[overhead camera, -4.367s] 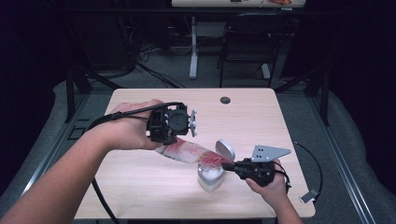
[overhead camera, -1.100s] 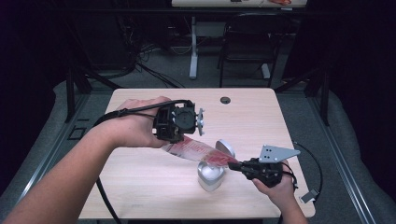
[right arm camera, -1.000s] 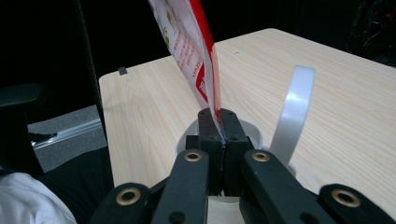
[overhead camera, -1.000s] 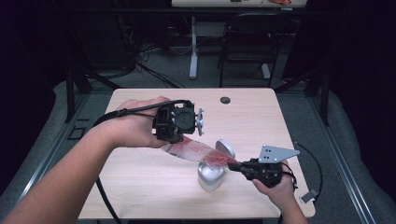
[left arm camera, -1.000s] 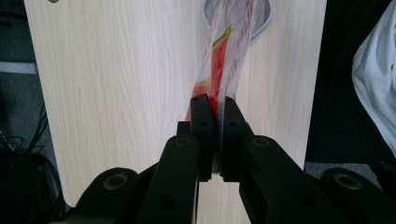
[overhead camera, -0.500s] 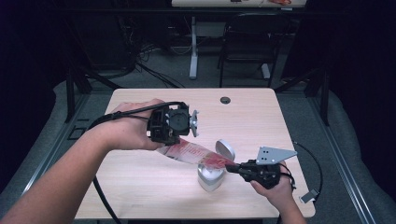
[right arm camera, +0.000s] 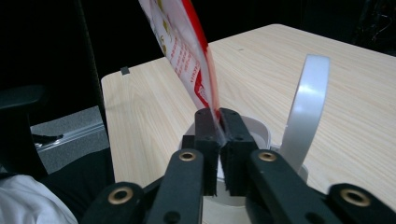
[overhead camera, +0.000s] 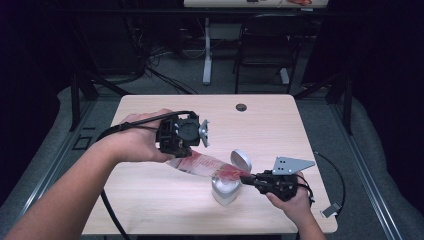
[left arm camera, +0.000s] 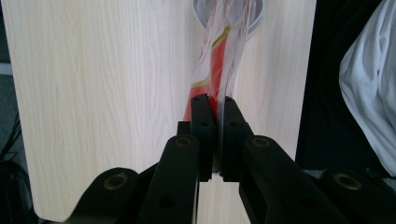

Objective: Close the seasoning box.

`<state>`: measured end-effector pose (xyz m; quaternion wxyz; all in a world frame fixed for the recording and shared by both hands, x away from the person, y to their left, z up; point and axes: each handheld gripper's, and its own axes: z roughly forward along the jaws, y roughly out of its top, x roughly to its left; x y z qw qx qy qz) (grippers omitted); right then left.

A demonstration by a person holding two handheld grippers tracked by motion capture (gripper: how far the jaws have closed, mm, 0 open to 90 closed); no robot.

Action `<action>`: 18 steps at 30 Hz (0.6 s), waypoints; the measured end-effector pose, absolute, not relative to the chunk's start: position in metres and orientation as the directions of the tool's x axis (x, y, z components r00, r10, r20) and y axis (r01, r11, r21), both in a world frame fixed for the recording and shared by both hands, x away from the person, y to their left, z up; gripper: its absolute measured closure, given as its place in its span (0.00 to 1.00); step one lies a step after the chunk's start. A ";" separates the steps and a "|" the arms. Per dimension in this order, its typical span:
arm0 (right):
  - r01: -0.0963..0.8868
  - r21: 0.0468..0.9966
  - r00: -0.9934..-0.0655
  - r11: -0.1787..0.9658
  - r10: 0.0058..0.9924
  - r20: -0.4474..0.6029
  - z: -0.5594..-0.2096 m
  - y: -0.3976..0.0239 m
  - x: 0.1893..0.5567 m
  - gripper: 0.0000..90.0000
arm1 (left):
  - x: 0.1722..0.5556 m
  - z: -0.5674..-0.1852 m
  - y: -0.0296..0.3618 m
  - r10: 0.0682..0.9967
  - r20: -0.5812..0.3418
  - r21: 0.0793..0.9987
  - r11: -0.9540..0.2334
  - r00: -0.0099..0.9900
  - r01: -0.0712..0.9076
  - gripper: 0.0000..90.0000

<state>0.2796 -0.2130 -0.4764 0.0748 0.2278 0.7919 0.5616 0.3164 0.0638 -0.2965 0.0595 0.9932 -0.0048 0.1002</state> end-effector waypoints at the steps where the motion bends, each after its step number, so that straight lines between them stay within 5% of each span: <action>1: 0.277 0.923 -0.885 0.268 0.445 0.137 -0.477 -0.212 0.280 0.95 | 0.317 -0.297 0.064 0.001 0.203 0.119 -0.993 0.979 -0.023 0.97; 18: 0.311 0.911 -0.872 0.272 0.463 0.159 -0.493 -0.200 0.286 0.92 | 0.319 -0.301 0.078 0.022 0.197 0.157 -0.988 0.980 -0.010 0.97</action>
